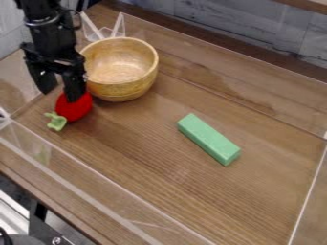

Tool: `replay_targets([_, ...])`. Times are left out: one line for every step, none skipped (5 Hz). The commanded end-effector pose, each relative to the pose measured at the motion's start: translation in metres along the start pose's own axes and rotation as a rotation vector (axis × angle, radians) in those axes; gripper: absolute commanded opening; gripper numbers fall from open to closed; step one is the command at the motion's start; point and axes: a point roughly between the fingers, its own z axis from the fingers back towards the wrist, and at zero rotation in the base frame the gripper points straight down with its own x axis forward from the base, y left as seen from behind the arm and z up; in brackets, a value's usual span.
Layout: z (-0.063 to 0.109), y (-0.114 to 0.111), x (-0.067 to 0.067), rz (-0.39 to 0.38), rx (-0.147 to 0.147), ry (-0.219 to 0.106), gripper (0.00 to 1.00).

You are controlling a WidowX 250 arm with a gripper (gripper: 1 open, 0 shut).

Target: Move the red fruit to the right side of the table

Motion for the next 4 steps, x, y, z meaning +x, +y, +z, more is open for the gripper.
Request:
replay_targets([0.012,0.012,0.007,0.048,0.018,-0.038,1.0])
replay_targets([0.008,0.011,0.008,0.07,0.018,-0.036,1.0])
replay_targets([0.005,0.009,0.01,0.079,0.022,-0.036,1.0])
replay_targets([-0.012,-0.009,0.013,0.059,0.025,-0.035,1.0])
